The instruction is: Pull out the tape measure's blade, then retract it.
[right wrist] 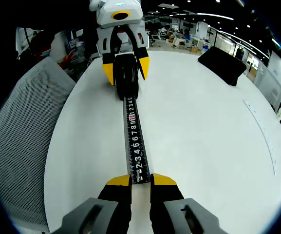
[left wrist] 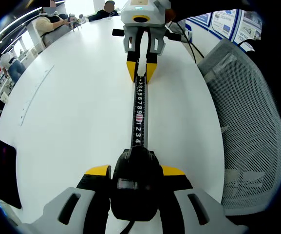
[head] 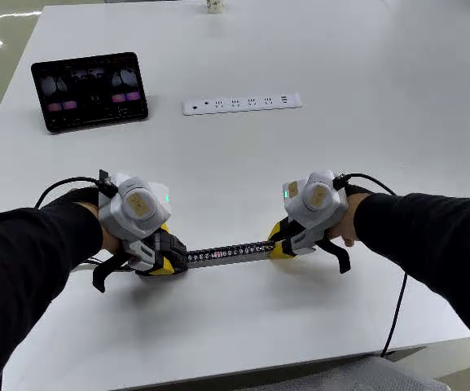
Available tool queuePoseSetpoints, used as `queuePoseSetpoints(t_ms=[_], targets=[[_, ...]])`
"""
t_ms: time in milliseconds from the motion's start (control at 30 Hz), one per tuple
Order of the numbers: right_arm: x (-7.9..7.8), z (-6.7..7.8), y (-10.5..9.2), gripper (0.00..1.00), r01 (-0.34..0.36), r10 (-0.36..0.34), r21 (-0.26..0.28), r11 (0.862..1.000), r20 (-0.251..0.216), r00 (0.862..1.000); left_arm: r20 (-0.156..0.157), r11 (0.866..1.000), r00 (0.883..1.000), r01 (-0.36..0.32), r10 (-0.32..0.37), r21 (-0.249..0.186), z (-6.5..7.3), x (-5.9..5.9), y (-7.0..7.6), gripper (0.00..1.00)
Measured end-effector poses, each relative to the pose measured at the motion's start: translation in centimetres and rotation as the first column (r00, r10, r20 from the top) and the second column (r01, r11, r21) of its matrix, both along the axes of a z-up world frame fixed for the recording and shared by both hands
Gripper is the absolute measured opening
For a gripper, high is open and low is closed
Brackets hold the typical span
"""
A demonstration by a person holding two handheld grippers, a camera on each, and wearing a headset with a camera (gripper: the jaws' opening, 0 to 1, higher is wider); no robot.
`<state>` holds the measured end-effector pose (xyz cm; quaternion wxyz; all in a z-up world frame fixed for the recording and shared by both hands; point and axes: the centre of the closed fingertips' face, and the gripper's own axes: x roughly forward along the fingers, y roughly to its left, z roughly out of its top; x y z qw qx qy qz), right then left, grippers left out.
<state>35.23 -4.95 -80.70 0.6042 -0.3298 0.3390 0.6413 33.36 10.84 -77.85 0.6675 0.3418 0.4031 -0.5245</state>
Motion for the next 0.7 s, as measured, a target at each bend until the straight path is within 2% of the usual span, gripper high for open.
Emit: queuePoseSetpoints(t_ms=[700], targets=[[0.3, 0.0, -1.1, 0.1, 0.008, -0.008, -0.008, 1.0, -0.003, 1.0, 0.001, 1.0, 1.0, -0.001, 0.001, 0.003, 0.0, -0.1, -0.1, 0.32]])
